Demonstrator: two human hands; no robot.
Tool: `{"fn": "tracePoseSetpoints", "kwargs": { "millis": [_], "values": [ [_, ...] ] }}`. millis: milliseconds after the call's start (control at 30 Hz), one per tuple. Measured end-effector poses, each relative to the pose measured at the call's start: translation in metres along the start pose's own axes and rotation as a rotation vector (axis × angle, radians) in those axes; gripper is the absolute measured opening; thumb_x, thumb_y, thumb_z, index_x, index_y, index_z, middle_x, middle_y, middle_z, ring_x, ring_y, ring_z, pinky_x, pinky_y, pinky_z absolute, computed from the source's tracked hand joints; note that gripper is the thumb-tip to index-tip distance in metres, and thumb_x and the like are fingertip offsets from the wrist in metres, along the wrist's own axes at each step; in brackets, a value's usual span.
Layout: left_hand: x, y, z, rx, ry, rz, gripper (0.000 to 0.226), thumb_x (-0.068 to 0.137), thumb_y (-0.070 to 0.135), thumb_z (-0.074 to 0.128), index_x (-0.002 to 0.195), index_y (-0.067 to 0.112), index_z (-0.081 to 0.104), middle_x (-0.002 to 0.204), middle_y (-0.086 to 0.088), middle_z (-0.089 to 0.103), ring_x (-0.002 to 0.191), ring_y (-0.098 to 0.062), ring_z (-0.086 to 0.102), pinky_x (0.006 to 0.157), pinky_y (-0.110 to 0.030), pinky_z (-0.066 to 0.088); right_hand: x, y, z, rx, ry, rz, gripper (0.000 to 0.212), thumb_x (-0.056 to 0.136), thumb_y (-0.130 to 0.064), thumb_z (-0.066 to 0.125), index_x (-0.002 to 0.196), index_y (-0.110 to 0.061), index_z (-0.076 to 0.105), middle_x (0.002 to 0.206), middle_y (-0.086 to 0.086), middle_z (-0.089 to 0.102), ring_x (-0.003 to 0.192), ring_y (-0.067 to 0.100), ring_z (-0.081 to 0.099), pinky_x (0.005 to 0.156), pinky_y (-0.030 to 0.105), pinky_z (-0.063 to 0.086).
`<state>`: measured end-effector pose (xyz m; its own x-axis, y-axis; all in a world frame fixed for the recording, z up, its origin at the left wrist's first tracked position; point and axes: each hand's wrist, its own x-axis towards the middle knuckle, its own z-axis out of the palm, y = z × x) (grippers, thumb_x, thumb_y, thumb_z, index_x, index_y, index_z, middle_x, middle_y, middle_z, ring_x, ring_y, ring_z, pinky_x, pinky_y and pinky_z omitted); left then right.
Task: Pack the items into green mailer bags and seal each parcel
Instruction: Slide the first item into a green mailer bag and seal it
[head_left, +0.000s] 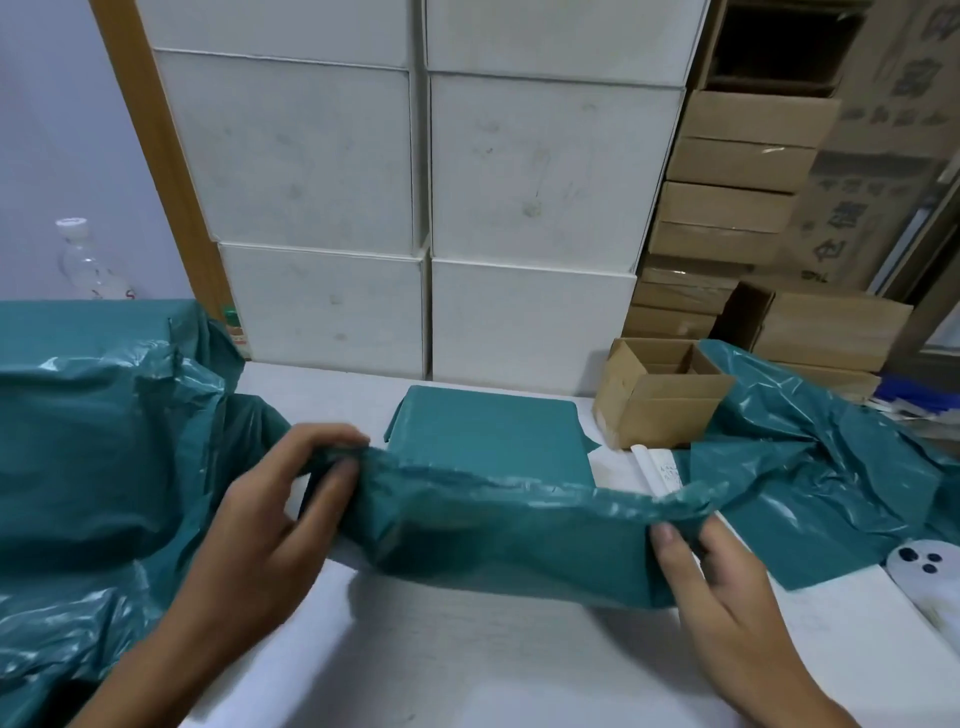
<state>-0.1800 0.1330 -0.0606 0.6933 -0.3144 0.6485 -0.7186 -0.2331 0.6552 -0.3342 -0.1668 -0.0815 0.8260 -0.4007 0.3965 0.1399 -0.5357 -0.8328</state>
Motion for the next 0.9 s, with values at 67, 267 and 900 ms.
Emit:
{"fn": "tracePoseSetpoints", "kwargs": {
  "millis": [67,267,900],
  "values": [
    [0.028,-0.001,0.007,-0.036,0.021,-0.057,0.015,0.104,0.02,0.06,0.11,0.032,0.065,0.105,0.02,0.069,0.093,0.0,0.066,0.079,-0.008,0.048,0.025,-0.005,0.003,0.044,0.087,0.01,0.03,0.098,-0.035,0.056,0.089,-0.061,0.07,0.082,-0.028,0.073,0.078,-0.007,0.066,0.067,0.009,0.047],
    [0.086,-0.032,0.038,-0.059,0.017,-0.25,0.011,0.108,0.023,0.058,0.114,0.028,0.065,0.098,0.013,0.071,0.09,-0.007,0.069,0.081,-0.029,0.058,0.068,0.013,0.015,0.102,0.119,0.156,0.028,0.11,-0.038,0.053,0.1,-0.014,0.064,0.099,0.007,0.073,0.097,0.025,0.069,0.088,0.047,0.056],
    [0.116,-0.097,0.101,-0.015,-0.022,-0.595,0.019,0.113,0.025,0.038,0.114,0.015,0.055,0.102,0.001,0.064,0.098,-0.021,0.062,0.085,-0.039,0.048,0.142,0.045,0.073,0.109,0.137,0.484,0.031,0.102,-0.042,0.04,0.096,-0.024,0.064,0.1,0.002,0.072,0.098,0.023,0.068,0.093,0.046,0.053]
  ]
}}
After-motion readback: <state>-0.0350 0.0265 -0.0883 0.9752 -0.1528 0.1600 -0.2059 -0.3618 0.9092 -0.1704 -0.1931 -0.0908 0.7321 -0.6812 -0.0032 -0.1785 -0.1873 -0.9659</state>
